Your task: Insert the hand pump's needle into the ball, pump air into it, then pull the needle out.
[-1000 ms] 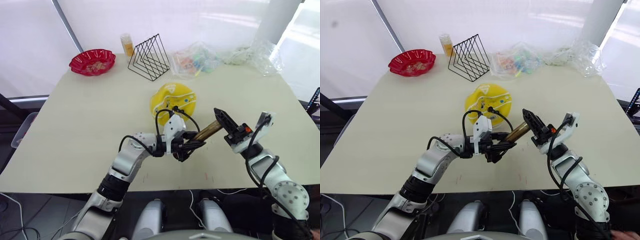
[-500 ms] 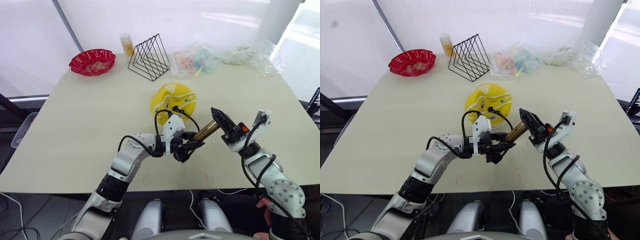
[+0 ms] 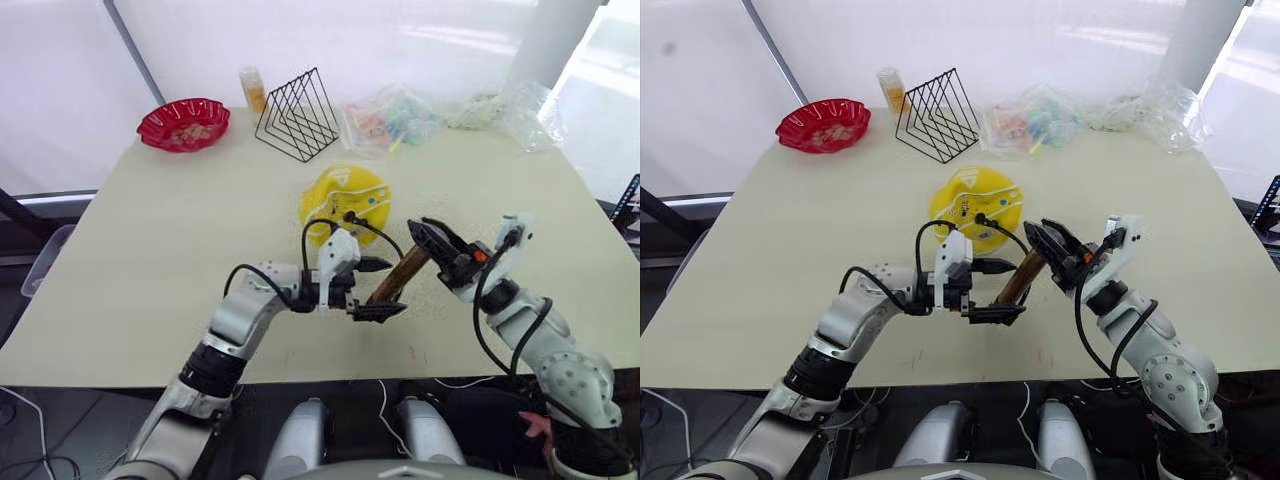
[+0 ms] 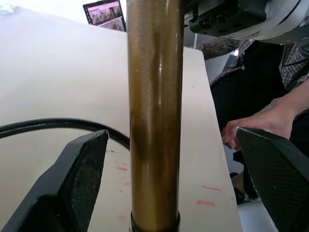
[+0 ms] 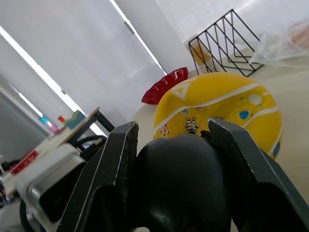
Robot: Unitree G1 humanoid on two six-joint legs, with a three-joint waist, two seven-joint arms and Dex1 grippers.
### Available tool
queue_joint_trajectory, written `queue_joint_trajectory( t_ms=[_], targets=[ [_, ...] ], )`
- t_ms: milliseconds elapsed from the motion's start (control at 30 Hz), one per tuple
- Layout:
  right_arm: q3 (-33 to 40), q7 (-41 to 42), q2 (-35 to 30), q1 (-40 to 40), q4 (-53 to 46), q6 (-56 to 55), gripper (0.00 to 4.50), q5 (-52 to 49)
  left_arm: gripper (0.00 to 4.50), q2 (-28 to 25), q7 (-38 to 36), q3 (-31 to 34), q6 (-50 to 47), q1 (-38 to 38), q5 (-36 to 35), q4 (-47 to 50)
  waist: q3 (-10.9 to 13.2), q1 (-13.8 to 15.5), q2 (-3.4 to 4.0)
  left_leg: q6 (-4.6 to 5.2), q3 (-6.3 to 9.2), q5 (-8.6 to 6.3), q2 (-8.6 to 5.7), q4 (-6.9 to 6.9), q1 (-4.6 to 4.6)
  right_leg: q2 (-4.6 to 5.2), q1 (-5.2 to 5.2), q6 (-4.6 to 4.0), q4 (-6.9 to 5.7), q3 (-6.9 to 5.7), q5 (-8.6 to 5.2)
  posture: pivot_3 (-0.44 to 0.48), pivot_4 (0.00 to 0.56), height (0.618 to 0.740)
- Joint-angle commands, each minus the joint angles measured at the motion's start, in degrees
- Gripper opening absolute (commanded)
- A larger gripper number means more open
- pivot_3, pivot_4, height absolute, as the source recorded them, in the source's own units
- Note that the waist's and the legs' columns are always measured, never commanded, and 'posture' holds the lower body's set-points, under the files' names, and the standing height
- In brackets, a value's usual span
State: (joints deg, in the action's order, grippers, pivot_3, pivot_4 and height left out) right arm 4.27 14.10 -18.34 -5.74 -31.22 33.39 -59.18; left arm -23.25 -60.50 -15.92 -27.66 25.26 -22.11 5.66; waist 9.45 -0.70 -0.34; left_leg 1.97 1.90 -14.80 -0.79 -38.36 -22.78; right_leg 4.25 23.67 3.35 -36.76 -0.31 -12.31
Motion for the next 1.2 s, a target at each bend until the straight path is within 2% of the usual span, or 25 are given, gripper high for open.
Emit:
queue_joint_trajectory(
  t_ms=[33,233,533,733,967,1067,1100,1200],
  targets=[
    [0.0,2.6,-1.1,-1.6,-3.5,-1.5,1.82,1.8,4.48,-1.4,-2.7,1.3,-0.2,0.6,-1.7,0.4,0.0,0.0,0.0,0.0,0.01,0.0,0.0,0.0,0.0,-0.01,0.0,0.0,0.0,0.0,0.0,0.0,0.15,0.737],
    [-1.1,7.6,-5.8,-4.2,-4.6,-1.9,1.82,7.2,4.48,-4.8,-5.8,0.1,2.2,0.3,0.7,-2.6,0.0,0.0,-0.01,0.0,-0.02,0.0,0.0,0.0,0.0,-0.01,0.02,0.0,0.01,0.01,0.0,0.0,0.15,0.737],
    [-2.7,14.9,-12.3,-7.5,-6.4,0.0,1.82,9.7,4.48,-6.3,-10.6,-3.5,8.7,-0.5,5.3,-7.9,0.0,0.0,-0.03,0.0,-0.01,0.0,0.01,0.0,-0.02,0.0,0.02,0.0,0.02,0.01,0.0,0.0,0.15,0.737],
    [-2.8,18.3,-14.7,-9.8,-5.9,1.3,1.82,8.7,4.48,-3.0,-12.2,-4.1,14.2,1.5,6.9,-15.0,0.1,0.2,-0.08,0.0,0.0,0.0,0.03,0.0,-0.04,0.01,0.02,-0.01,0.03,-0.01,0.01,0.0,0.15,0.737],
    [-4.1,20.0,-14.4,-10.2,-4.9,1.9,1.82,10.0,4.48,2.9,-11.1,-3.1,25.9,3.7,9.5,-26.1,0.1,0.2,-0.18,0.0,0.0,0.0,0.02,-0.02,-0.06,0.04,0.02,0.0,0.03,-0.01,0.01,0.0,0.15,0.737],
    [-4.2,20.3,-14.1,-9.7,-4.7,1.9,1.82,10.4,3.81,5.3,-10.3,-2.4,32.4,4.5,10.6,-31.0,0.1,0.2,-0.19,0.0,0.0,0.0,0.01,-0.02,-0.07,0.04,0.02,0.0,0.02,-0.01,0.02,0.0,0.15,0.737],
    [-4.2,20.4,-14.1,-9.6,-4.6,1.9,1.82,10.5,3.3,6.0,-9.7,-2.5,34.3,4.5,11.4,-32.3,0.1,0.3,-0.19,0.0,0.0,0.0,0.01,-0.02,-0.07,0.04,0.02,0.0,0.02,-0.01,0.02,0.0,0.15,0.737],
    [-4.2,20.6,-14.1,-9.1,-4.7,2.0,1.82,10.6,3.3,7.4,-9.7,-2.5,36.2,4.5,12.0,-34.0,0.1,0.2,-0.2,0.0,0.0,0.0,0.01,-0.02,-0.06,0.04,0.02,-0.01,0.02,-0.01,0.02,0.0,0.15,0.737]
  ],
)
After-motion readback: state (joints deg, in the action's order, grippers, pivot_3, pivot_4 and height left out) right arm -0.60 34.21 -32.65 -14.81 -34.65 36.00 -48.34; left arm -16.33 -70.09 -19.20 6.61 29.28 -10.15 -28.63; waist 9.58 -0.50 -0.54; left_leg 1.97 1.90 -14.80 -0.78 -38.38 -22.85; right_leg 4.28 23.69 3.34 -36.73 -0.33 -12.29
